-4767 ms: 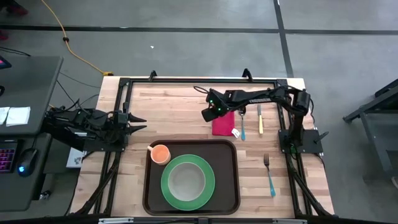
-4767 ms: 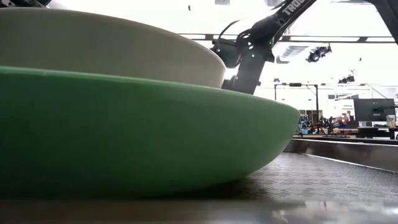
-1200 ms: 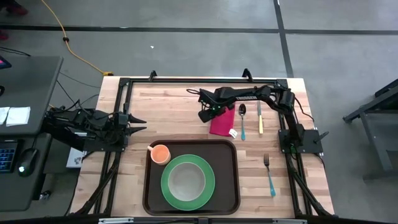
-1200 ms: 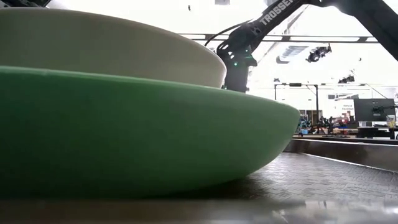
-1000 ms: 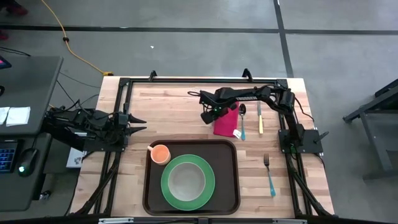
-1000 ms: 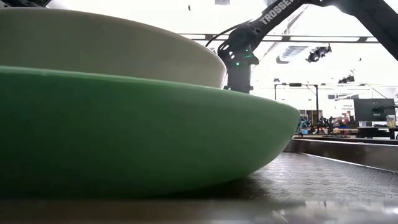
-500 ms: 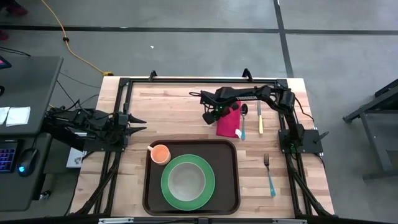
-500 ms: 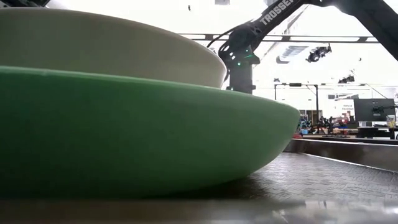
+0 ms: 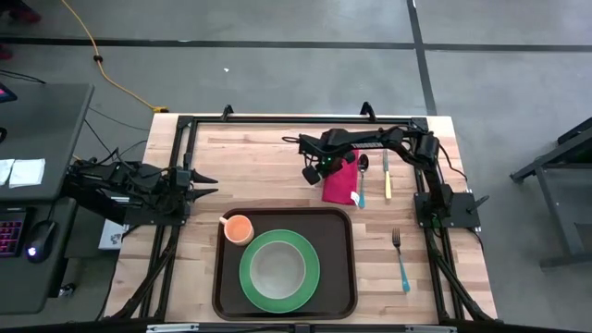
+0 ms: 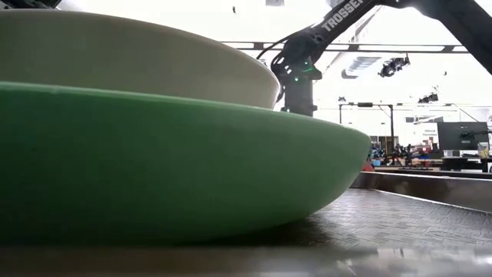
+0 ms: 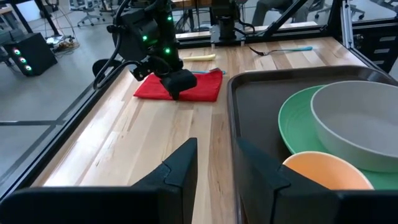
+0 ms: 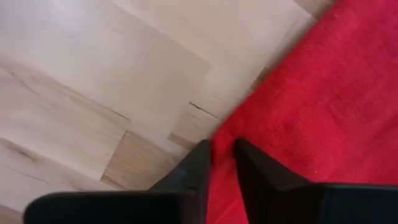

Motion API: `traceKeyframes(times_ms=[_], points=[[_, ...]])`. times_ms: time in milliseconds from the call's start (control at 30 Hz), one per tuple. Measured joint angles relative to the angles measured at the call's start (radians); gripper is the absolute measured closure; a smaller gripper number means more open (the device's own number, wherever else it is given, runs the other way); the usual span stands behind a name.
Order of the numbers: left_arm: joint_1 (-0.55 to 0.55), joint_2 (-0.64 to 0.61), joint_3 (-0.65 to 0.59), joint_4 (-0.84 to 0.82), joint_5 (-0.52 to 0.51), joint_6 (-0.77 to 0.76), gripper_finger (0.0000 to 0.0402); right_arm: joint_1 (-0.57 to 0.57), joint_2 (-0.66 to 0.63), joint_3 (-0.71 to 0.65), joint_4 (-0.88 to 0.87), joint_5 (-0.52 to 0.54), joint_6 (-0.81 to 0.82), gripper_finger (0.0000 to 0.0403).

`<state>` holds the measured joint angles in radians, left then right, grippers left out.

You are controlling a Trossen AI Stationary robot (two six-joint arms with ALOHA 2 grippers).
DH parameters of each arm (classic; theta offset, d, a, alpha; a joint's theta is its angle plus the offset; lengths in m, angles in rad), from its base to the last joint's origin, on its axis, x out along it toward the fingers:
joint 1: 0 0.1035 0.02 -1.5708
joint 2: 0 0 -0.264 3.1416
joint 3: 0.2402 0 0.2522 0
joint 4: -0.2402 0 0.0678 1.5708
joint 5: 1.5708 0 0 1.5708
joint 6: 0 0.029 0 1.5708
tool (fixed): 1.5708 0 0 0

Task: Set up tray
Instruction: Put the red napkin on the brown serving tray

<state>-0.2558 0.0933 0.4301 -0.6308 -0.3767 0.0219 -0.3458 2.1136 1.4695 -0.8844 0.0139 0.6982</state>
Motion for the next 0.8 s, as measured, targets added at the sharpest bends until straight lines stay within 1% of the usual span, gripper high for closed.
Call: traceKeyframes(times_ms=[133,400,567,800], points=[[0.0,0.0,0.0,0.0,0.0,0.0,0.0266,0.0,0.0,-0.001,0.006,-0.001,0.0,0.0366],[0.0,0.0,0.0,0.0,0.0,0.0,0.0266,0.0,0.0,0.0,0.01,-0.009,-0.003,0.0373],[0.0,0.0,0.0,0.0,0.0,0.0,0.0266,0.0,0.0,0.0,0.017,-0.023,-0.007,0.0399],[0.0,0.0,0.0,0.0,0.0,0.0,0.0266,-0.004,0.0,0.002,-0.012,-0.04,-0.03,0.0402]])
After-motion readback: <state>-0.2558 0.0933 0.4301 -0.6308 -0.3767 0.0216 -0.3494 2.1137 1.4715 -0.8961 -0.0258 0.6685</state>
